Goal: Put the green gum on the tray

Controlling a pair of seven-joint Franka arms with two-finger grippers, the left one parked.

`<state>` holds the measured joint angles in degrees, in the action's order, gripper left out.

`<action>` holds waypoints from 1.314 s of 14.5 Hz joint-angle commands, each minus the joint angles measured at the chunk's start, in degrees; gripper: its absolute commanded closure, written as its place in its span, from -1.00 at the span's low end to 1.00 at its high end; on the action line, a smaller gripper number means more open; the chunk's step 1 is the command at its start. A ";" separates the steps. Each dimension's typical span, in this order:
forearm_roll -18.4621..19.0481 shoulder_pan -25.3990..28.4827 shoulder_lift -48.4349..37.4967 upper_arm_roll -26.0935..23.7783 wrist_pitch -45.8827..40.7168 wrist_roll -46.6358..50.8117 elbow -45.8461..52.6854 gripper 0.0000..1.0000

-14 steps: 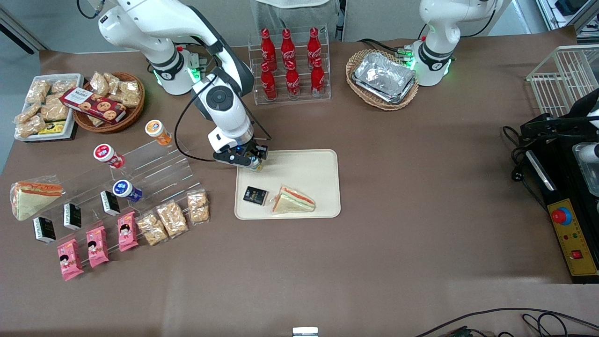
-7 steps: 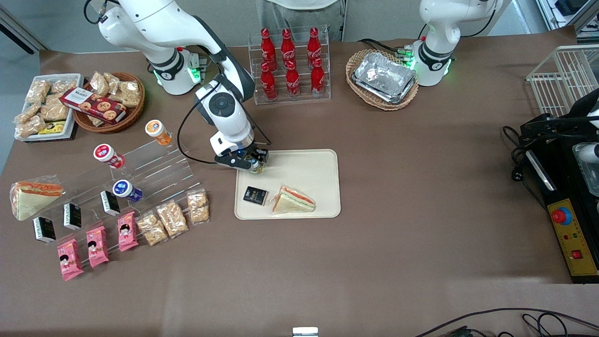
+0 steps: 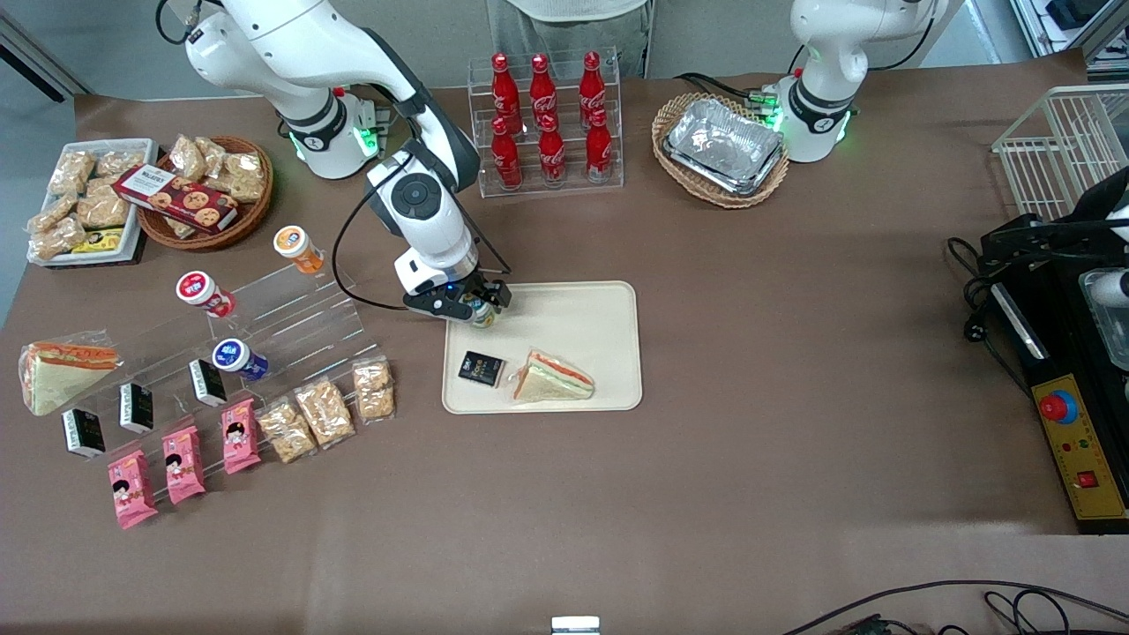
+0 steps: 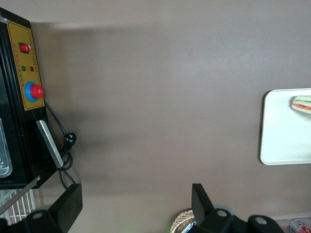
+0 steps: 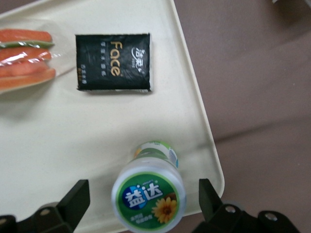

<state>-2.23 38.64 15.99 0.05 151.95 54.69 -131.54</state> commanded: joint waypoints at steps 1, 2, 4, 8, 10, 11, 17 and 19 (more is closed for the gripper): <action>-1.37 -0.14 -5.25 0.56 -11.89 -3.45 3.81 -1.00; -1.37 -0.23 -6.75 0.65 -17.69 -3.71 6.53 -1.00; -1.72 -0.14 -9.04 0.56 -29.20 -3.98 13.20 -1.00; -1.99 -0.05 -9.93 0.30 -51.18 -4.85 31.03 -1.00; -1.99 -0.14 -9.93 0.38 -59.19 -6.87 38.43 -1.00; -1.99 -0.14 -10.01 0.73 -61.84 -8.36 40.90 -1.00; -1.99 -12.50 -15.46 1.00 -64.85 -32.84 42.33 -1.00; -2.08 -18.48 -15.99 1.09 -65.12 -44.26 42.24 -1.00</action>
<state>-2.51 28.06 0.95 1.40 88.22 24.36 -89.39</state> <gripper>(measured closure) 0.000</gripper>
